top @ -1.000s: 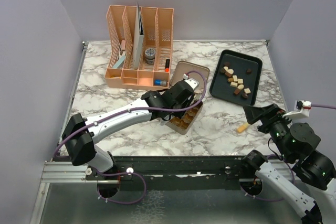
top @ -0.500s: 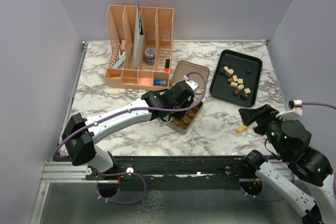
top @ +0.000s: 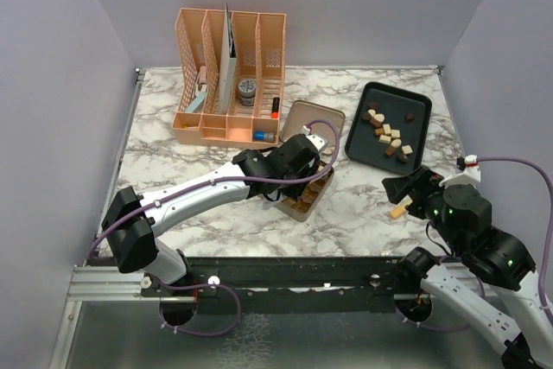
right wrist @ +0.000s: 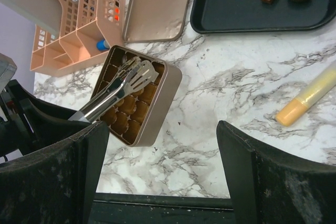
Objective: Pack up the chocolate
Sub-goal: Place the fake chocolate in the packing box.
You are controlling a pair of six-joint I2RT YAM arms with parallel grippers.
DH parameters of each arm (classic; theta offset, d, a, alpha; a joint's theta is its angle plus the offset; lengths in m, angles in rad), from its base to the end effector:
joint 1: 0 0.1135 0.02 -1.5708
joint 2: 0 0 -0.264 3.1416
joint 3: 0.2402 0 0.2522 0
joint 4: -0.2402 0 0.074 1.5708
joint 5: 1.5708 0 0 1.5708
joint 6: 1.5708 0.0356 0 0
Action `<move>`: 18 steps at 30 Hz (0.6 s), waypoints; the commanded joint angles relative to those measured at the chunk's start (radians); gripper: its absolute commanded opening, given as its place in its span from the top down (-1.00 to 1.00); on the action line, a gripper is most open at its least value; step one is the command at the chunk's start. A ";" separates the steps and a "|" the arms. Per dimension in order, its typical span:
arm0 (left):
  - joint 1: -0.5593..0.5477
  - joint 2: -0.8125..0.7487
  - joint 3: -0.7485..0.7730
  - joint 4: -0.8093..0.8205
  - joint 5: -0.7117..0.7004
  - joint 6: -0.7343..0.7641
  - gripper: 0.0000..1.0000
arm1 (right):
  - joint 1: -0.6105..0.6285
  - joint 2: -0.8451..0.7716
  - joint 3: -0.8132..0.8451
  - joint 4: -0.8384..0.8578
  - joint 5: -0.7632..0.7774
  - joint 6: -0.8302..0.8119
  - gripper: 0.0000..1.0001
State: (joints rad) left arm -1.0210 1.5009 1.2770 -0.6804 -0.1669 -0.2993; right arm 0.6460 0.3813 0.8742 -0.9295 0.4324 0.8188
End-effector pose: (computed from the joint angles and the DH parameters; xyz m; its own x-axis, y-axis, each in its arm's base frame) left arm 0.1729 -0.2708 0.2952 -0.6245 0.4626 -0.6293 0.6310 0.7736 -0.0575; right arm 0.0559 0.0234 0.3355 -0.4084 0.5226 -0.7484 0.0804 0.8373 0.5408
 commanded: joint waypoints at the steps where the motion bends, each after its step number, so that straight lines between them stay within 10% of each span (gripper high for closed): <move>1: 0.001 -0.009 0.028 0.011 0.009 -0.011 0.11 | -0.003 0.007 -0.011 -0.001 -0.011 0.002 -0.77; 18: 0.001 0.036 0.157 0.029 -0.015 0.045 0.05 | -0.003 0.047 0.004 0.020 -0.037 0.005 -0.77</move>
State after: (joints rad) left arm -1.0210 1.5127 1.3430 -0.6876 -0.1677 -0.2913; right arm 0.6460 0.4145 0.8738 -0.9199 0.4122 0.8185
